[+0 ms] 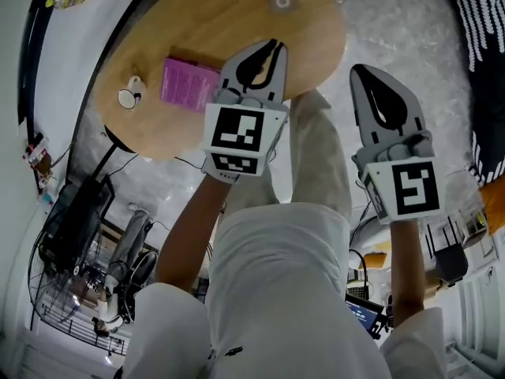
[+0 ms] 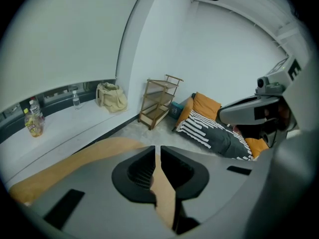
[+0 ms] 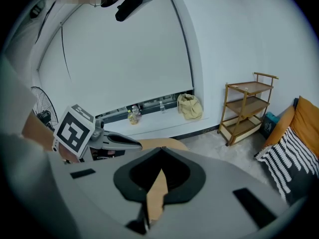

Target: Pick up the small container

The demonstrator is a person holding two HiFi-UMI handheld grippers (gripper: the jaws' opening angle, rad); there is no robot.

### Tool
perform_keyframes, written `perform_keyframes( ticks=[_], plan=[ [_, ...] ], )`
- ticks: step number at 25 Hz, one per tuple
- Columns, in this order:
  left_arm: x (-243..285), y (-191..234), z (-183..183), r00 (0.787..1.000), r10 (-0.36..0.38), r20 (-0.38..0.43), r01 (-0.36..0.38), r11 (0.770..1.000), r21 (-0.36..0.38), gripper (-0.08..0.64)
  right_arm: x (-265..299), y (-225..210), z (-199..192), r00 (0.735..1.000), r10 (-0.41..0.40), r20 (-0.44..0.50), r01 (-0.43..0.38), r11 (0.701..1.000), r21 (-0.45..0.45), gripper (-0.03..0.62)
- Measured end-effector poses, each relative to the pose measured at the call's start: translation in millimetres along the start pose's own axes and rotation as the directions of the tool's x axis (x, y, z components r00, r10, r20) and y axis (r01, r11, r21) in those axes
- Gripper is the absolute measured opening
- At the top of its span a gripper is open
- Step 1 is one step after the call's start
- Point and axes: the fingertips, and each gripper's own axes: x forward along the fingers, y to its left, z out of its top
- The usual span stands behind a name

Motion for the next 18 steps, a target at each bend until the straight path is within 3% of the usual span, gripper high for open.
perform_keyframes(
  ticks=[3,6,11,18],
  plan=[
    [12,5,-7,1.000,-0.004,-0.013,0.004,1.000,0.015,0.115,8,-5,-6,1.000,0.005,-0.007,-0.005,1.000,-0.001,0.007],
    [24,12,-14,1.000,0.017,-0.026,-0.016,1.000,0.025,0.125,12,-11,-11,1.000,0.008,-0.023,-0.008,1.000,-0.001,0.006],
    [44,17,-25,0.998,0.036,-0.047,-0.034,0.999,0.041,0.215,18,-20,-14,1.000,0.018,-0.022,-0.018,1.000,-0.006,0.007],
    [70,28,-43,0.996,0.071,-0.061,-0.067,0.996,0.067,0.274,33,-31,-22,0.999,0.027,-0.032,-0.027,1.000,0.004,0.006]
  ],
)
